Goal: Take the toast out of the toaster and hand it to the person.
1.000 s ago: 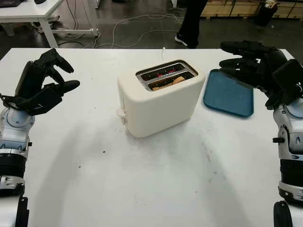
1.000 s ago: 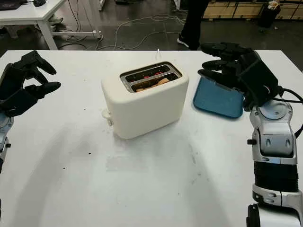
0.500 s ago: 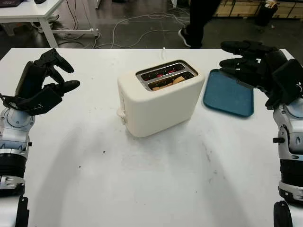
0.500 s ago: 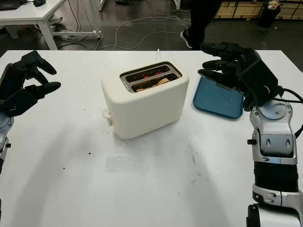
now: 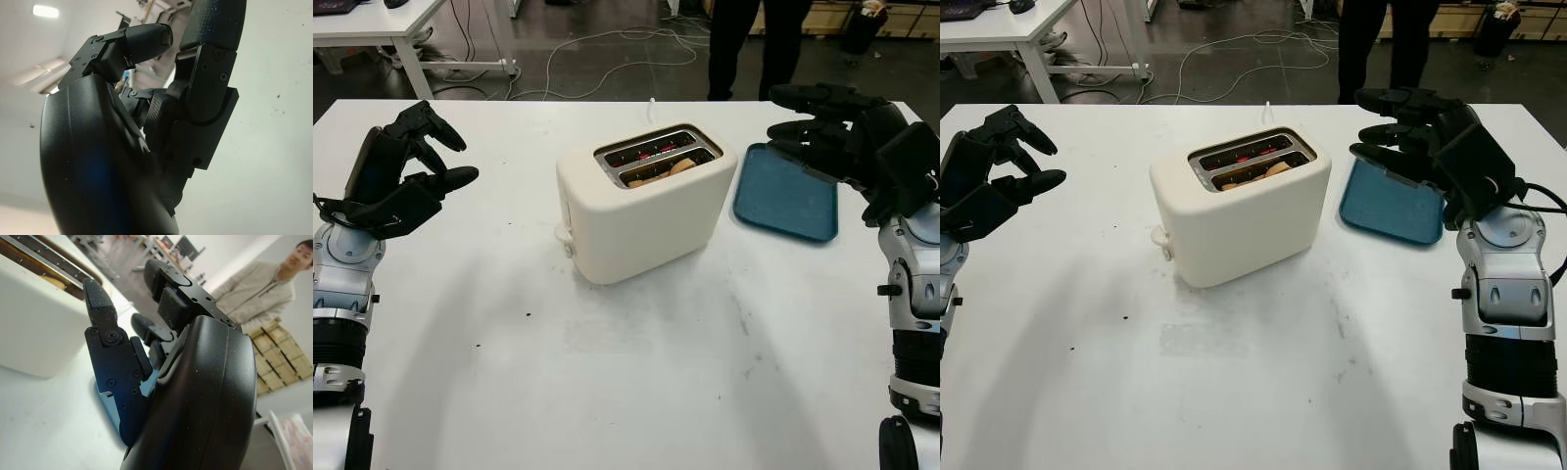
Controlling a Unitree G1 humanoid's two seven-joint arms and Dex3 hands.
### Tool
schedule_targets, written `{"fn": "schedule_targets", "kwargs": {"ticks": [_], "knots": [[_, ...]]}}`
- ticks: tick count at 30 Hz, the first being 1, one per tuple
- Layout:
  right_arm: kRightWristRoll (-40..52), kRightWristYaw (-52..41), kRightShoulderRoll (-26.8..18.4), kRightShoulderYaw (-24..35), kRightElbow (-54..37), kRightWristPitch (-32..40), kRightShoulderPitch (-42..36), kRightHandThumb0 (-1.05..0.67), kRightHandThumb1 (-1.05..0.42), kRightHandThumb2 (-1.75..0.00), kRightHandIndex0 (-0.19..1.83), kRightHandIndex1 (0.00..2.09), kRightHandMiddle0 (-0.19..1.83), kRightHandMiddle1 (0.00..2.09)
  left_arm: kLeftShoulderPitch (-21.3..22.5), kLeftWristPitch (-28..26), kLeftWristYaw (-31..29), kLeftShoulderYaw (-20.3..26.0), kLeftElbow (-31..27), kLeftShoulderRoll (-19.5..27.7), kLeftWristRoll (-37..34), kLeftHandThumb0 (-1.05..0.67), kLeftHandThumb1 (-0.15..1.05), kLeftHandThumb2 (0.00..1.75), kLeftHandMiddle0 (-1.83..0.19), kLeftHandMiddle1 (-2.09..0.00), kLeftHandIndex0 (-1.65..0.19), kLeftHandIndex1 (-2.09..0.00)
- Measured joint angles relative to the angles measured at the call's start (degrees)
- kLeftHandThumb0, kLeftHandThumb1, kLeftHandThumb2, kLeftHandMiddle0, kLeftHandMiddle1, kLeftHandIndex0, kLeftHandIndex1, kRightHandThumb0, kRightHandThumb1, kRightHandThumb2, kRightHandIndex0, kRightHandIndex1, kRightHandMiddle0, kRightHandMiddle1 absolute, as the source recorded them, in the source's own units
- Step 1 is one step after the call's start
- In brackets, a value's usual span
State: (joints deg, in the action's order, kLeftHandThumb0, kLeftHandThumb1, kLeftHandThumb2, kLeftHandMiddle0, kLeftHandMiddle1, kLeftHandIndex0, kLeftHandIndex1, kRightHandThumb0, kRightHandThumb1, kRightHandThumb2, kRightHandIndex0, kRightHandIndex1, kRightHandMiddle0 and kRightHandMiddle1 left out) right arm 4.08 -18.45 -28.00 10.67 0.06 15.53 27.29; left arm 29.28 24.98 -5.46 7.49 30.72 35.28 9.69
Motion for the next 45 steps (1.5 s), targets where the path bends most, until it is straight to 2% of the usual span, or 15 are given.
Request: {"fn": "schedule_targets", "kwargs": {"ticks": [45], "knots": [[0.2,0.0,0.1,0.0,0.1,-0.2,0.0,-0.35,-0.79,0.0,0.49,0.72,0.75,0.0,0.0,-0.4,0.0,0.2,-0.4,0.0,0.0,-1.05,0.92,0.2,-0.57,-1.63,-0.4,-1.59]]}}
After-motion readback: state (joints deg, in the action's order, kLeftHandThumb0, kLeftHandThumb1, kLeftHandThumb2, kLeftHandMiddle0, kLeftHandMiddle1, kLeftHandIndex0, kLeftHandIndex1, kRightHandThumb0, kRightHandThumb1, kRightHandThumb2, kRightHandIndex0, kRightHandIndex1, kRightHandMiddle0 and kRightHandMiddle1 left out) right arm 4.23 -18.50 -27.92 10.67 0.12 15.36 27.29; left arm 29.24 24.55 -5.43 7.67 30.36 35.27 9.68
